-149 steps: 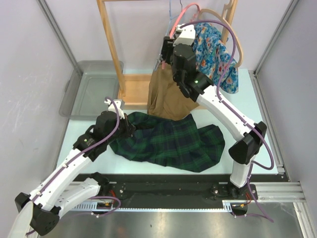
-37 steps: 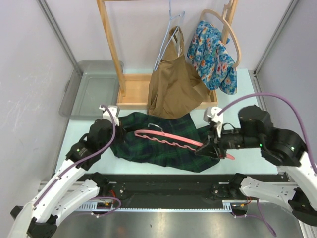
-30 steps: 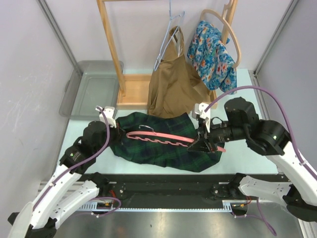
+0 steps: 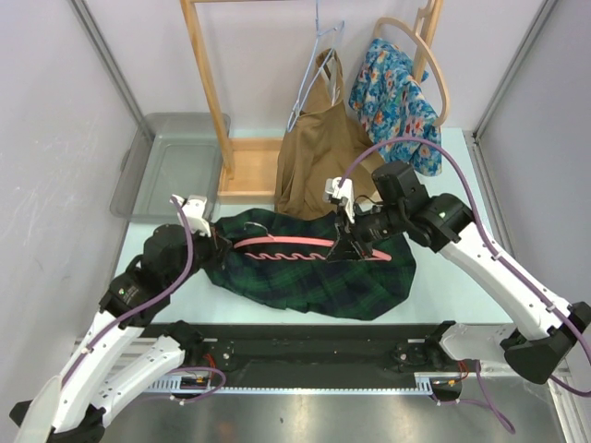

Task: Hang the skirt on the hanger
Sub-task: Place skirt on hanger

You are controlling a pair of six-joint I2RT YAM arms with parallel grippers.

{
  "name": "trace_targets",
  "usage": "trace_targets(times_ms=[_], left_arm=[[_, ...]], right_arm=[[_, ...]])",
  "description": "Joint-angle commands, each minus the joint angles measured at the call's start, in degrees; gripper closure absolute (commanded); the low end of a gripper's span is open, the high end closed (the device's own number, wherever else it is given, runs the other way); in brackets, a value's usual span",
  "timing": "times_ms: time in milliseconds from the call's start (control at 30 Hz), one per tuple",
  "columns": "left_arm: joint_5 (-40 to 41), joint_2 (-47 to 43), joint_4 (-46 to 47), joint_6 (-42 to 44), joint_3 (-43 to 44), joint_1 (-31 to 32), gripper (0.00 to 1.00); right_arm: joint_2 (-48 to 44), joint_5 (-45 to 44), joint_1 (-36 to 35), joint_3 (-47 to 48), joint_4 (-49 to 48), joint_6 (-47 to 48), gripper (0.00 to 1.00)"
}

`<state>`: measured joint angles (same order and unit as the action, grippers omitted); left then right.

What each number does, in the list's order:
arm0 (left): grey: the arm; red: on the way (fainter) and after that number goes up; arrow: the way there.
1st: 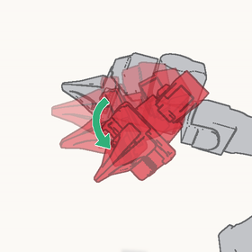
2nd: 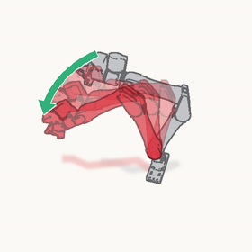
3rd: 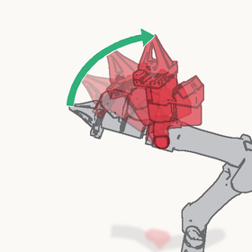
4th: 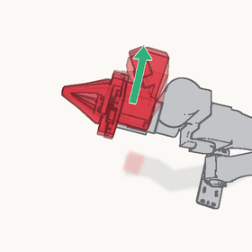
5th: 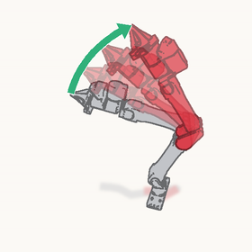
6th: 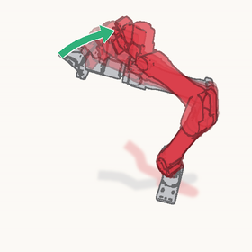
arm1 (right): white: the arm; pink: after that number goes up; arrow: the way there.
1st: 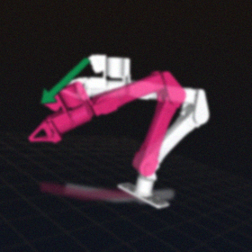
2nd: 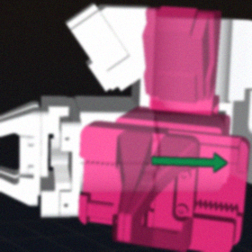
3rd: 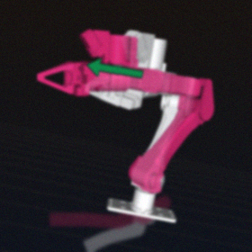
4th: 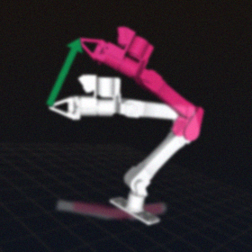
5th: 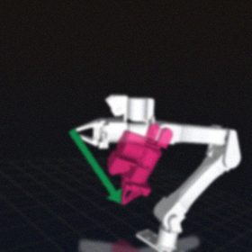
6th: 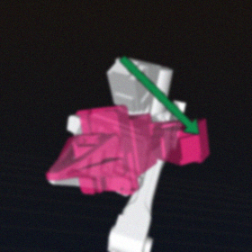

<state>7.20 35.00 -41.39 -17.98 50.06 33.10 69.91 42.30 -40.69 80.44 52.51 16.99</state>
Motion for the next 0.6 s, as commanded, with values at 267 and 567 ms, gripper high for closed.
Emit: trace_targets(times_ms=[267,567], left_arm=[[-9.0,-1.8,9.7,-4.1,1.9,0.3,1.0],[-14.4,-1.0,11.9,-4.2,2.6,0.3,1.0]], right_arm=[[2.1,-0.1,-1.6,-8.3,-23.0,-9.5,1.0],[2.1,-1.3,-1.2,-13.9,-32.9,-13.6,1.0]])
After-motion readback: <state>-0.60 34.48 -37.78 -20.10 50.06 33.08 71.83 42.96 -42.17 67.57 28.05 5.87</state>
